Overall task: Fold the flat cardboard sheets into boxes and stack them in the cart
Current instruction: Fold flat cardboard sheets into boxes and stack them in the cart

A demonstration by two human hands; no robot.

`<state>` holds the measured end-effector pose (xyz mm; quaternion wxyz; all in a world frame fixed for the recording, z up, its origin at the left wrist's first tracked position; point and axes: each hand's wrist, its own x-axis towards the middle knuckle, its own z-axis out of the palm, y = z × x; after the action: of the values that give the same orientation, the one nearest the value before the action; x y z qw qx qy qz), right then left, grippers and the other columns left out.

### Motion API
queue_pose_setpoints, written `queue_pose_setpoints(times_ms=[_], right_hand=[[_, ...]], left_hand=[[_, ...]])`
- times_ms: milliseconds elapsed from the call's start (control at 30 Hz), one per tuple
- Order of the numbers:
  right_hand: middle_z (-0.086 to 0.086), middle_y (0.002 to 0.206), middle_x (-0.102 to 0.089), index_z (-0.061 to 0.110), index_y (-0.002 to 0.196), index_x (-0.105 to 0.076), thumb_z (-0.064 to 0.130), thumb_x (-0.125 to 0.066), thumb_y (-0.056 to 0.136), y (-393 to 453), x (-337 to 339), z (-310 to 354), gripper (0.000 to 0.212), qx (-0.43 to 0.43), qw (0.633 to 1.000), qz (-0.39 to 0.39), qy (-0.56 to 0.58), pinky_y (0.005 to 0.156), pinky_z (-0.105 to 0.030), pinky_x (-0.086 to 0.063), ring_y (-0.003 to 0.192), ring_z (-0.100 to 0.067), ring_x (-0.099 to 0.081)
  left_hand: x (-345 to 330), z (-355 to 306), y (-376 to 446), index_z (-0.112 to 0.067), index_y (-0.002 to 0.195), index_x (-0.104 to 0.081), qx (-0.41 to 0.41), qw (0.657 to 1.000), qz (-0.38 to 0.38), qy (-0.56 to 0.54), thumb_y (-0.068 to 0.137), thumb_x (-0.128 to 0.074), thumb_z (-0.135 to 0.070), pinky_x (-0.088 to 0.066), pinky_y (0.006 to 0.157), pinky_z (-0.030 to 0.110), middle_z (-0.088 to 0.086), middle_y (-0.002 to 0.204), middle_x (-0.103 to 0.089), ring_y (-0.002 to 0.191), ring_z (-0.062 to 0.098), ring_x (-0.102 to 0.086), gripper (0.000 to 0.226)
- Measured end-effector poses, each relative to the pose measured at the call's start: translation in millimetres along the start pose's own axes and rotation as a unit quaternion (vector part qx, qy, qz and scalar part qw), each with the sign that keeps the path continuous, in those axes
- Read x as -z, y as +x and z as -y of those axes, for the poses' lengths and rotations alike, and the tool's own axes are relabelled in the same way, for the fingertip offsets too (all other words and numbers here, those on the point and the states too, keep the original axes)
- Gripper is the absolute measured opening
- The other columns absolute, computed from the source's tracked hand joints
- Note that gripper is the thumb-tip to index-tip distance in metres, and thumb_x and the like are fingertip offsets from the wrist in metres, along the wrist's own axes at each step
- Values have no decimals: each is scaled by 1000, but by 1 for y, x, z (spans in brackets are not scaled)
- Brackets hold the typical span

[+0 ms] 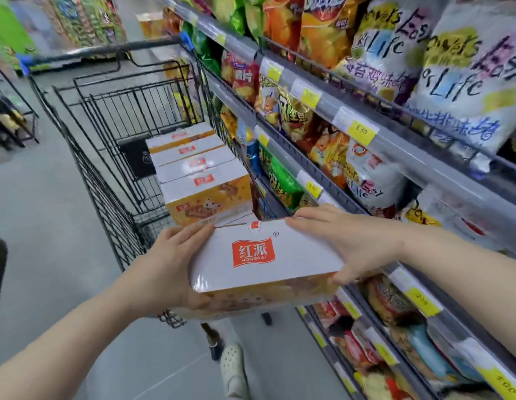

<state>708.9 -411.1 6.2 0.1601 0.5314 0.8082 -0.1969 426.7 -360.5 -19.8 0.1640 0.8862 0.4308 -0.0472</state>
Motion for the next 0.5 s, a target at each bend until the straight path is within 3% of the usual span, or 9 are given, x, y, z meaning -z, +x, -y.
queue_pose_setpoints(times_ms=[200,267,333,500], right_hand=[[9,153,8,26,144,13,42,-66,76,87,47,-18,106,-7,1000,14,1,117,-35,-15,141,-13,9],[8,153,9,25,144,13,41,-66,77,113,55,-24,106,-8,1000,27,5,118,-37,-11,141,-15,10],[6,153,11,25,144,14,39,-67,78,140,59,-30,106,-16,999,41,17,118,-37,-8,141,-17,12],[4,153,13,27,144,14,31,-68,79,192,58,-45,104,-26,997,62,38,116,-38,-6,141,-19,15]], left_hand=[[37,68,61,-33,140,15,22,999,41,12,30,-30,-79,-33,107,33,-18,150,-5,132,9,-6,127],[41,83,79,-34,137,21,26,998,57,12,41,-44,-81,-31,107,32,-18,150,-2,132,11,-5,125],[42,97,97,-31,140,17,36,997,62,19,59,-61,-69,-29,109,33,-17,151,0,133,13,-4,119],[24,124,130,-26,143,15,53,996,67,15,66,-64,-61,-33,107,35,-13,152,0,136,15,-3,115]])
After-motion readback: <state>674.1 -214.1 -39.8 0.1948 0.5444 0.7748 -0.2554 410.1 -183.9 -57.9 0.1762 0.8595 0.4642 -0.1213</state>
